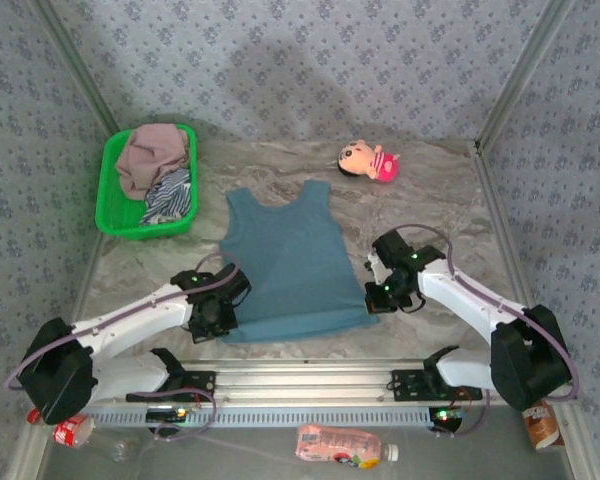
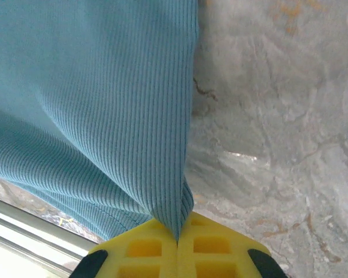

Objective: Fold and stack the tank tops

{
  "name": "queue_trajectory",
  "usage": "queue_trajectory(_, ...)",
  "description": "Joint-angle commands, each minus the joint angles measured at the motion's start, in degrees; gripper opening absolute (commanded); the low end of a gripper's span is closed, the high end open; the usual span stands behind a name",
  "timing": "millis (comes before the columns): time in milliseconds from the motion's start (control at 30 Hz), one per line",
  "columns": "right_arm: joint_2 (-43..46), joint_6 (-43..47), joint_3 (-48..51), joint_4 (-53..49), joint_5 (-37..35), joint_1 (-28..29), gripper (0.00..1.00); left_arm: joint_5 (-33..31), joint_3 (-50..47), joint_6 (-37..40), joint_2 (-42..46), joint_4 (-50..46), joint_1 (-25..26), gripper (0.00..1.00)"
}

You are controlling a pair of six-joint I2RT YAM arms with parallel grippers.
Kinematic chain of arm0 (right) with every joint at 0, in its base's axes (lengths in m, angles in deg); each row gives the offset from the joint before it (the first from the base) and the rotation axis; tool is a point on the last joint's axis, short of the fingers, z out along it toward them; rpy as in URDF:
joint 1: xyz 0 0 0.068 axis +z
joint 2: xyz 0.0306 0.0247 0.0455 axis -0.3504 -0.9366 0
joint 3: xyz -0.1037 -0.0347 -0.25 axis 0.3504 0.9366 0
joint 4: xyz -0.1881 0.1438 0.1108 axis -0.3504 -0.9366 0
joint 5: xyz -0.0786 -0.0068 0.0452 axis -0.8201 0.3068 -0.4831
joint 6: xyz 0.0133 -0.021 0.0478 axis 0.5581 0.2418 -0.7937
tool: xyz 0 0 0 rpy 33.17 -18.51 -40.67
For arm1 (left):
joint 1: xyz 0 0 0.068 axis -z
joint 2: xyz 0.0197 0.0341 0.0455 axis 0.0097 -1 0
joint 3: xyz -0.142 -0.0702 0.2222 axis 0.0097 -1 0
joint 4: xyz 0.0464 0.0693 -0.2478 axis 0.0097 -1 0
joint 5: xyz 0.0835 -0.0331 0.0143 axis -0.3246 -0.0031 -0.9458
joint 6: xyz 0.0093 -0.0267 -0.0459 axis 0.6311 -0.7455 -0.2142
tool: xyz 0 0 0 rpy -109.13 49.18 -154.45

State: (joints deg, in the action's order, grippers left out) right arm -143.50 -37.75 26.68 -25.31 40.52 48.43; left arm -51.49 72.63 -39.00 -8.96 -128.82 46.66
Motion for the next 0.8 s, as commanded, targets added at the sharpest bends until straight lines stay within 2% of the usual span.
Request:
queue_trajectory(0,-2.19,-0.56,-0.18,-4.40,-3.14,1.54,0.04,1.26,0.21,-3.75,-2.50,-0.94,1.26,0.02)
queue_trajectory(233,-3.28,-3.73,-1.78,-9.41,-8.14,5.58,0.10,1.57,0.87,-6.26,2.02,-8.43,2.16,0.05)
queue_trajectory(333,-5.16,-4.65,-1.98,-9.80,-11.96,7.44,0.15,3.32,-0.71,-7.62,3.72,-9.10,2.81,0.15)
queue_trajectory(433,-8.17,-5.32,-2.27,-9.64,-14.74,10.19,0.24,6.05,-2.22,-8.42,3.81,-6.41,3.52,0.28)
queue_trajectory(533,-7.34,-6.41,-2.50,-11.30,-13.84,11.97,0.31,6.46,0.38,-6.55,2.09,-9.16,3.84,0.37)
queue_trajectory(567,-6.45,-6.56,-2.99,-12.15,-13.30,12.14,0.34,6.46,1.28,-5.89,2.07,-10.64,3.74,0.40)
queue_trajectory(667,-3.88,-6.31,-4.80,-13.86,-13.09,11.31,0.36,5.49,4.63,-4.02,3.44,-13.47,2.79,0.43)
queue_trajectory(767,-1.33,-4.13,-8.40,-9.06,-11.94,9.63,0.40,6.29,8.42,0.73,2.06,-10.89,-0.96,0.48)
